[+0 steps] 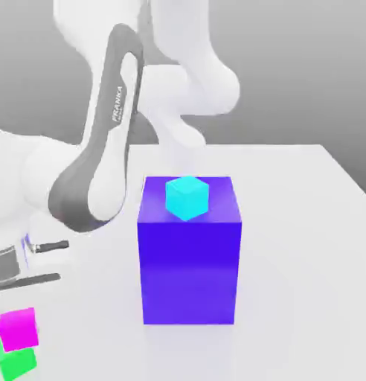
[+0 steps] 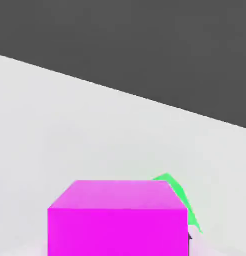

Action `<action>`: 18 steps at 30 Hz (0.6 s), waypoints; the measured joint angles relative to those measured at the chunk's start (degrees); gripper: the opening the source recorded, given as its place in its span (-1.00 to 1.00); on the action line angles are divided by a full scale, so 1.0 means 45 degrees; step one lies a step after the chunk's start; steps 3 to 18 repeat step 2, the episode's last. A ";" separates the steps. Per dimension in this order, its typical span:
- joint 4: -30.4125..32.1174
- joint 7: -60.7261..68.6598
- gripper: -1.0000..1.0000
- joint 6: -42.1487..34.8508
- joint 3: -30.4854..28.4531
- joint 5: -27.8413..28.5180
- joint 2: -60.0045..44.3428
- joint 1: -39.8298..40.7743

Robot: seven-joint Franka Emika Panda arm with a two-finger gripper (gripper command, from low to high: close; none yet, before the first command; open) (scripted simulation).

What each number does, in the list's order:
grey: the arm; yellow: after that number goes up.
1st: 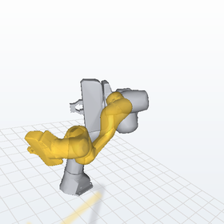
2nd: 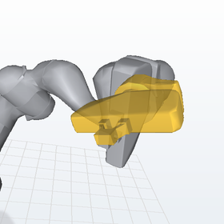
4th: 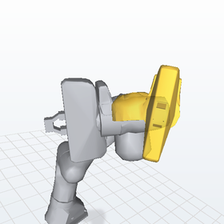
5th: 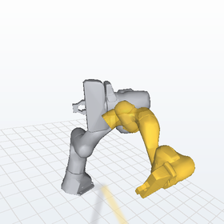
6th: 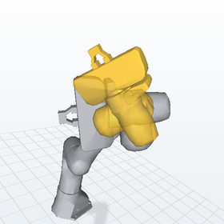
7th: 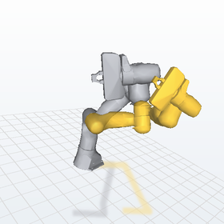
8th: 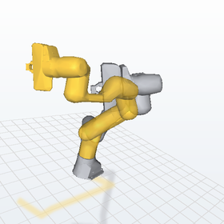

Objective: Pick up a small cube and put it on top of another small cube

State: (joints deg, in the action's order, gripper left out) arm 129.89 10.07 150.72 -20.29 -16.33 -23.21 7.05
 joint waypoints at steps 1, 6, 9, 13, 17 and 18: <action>0.0000 0.0000 1.00 0.0000 0.0000 0.0000 0.0000 0.0000; 0.0000 0.0000 1.00 0.0000 0.0000 0.0000 0.0000 0.0000; 0.0000 0.0000 1.00 0.0000 0.0000 0.0000 0.0000 0.0000; 0.0000 0.0000 1.00 0.0000 0.0000 0.0000 0.0000 0.0000; 0.0000 0.0000 1.00 0.0000 0.0000 0.0000 0.0000 0.0000; 0.0000 0.0000 1.00 0.0000 0.0000 0.0000 0.0000 0.0000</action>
